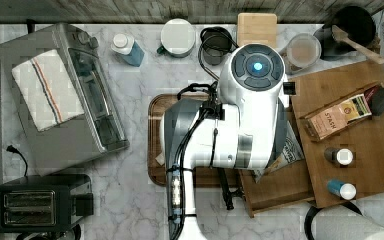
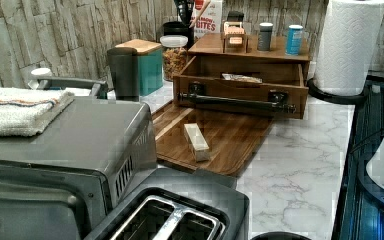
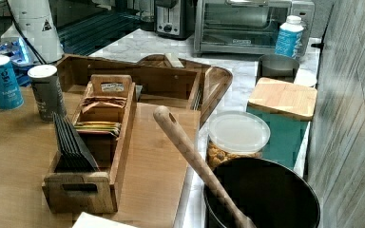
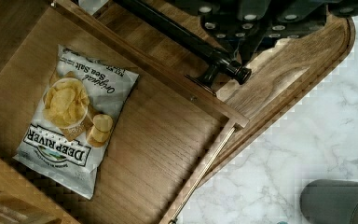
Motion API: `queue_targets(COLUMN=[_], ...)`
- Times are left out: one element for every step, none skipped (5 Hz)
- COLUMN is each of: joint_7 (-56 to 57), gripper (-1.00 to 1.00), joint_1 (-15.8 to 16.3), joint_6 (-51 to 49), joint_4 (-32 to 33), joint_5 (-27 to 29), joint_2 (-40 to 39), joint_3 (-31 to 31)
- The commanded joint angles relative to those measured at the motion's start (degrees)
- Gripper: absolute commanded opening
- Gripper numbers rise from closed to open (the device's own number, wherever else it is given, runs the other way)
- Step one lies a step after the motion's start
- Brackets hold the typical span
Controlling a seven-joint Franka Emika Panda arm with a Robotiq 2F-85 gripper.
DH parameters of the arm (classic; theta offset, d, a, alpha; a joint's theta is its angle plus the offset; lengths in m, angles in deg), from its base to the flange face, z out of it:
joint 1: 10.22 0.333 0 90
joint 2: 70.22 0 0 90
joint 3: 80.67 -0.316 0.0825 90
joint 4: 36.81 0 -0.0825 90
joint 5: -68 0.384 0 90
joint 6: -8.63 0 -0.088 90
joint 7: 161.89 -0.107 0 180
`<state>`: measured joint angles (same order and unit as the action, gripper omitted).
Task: Close the drawer.
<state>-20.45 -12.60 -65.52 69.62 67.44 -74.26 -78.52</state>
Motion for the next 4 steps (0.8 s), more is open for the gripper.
queue_targets(joint_7=[0.0, 3.9, 6.7, 3.7], gripper=[-1.0, -1.0, -1.0, -1.0], joint_1=[0.0, 0.7, 2.7, 5.1], joint_6=[0.0, 4.3, 9.8, 12.5], joint_4=[0.7, 5.7, 10.5, 12.8], joint_5=[0.0, 1.5, 2.5, 1.1], joint_2=[0.0, 2.9, 5.5, 6.8], joint_3=[0.0, -1.1, -3.0, -4.8])
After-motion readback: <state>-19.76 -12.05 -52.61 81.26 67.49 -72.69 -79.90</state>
